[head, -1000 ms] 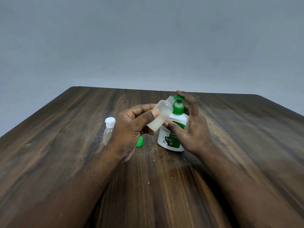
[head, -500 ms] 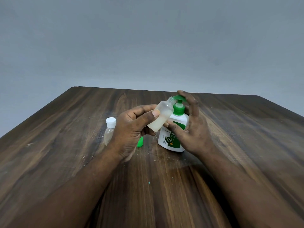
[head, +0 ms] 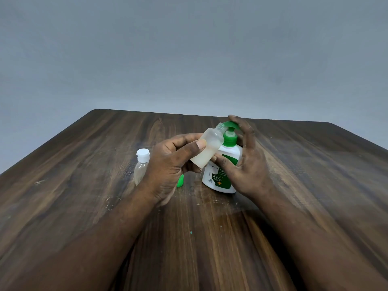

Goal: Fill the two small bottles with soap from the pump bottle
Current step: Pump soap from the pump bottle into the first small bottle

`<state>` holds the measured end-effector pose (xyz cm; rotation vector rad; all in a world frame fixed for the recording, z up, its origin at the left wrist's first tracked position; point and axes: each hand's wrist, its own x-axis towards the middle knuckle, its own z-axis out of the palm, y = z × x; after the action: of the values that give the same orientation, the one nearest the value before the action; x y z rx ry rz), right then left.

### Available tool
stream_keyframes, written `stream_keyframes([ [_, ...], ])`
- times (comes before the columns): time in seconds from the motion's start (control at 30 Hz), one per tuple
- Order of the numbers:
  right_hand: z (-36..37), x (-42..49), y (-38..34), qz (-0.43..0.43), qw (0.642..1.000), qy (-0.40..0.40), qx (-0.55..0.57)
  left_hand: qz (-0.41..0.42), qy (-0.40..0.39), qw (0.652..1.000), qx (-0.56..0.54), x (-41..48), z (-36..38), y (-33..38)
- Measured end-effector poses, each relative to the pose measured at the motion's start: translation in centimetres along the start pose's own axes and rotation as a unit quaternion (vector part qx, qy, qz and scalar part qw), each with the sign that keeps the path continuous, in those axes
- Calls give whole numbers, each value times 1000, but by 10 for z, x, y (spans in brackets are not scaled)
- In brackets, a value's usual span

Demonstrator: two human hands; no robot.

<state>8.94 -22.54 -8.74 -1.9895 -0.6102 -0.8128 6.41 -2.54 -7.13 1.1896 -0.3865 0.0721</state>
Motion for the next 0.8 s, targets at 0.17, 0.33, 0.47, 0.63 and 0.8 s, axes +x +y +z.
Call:
stream_keyframes([
  [0.17,0,1,-3,-3,1000,4,12,0,-2,1000,4,0,0,1],
  [0.33,1,1,-1,-8,1000,15,12,-1,-7,1000,3,-2,2,-1],
  [0.47,1,0,-4,0,1000,7,4,2,-8,1000,3,-1,1,0],
  [0.63,0,1,-3,-5,1000,1,3,-1,-6,1000,1,0,1,0],
  [0.8,1,2,-2,-11,1000,6,11,1,-7,1000,4,-1,3,1],
])
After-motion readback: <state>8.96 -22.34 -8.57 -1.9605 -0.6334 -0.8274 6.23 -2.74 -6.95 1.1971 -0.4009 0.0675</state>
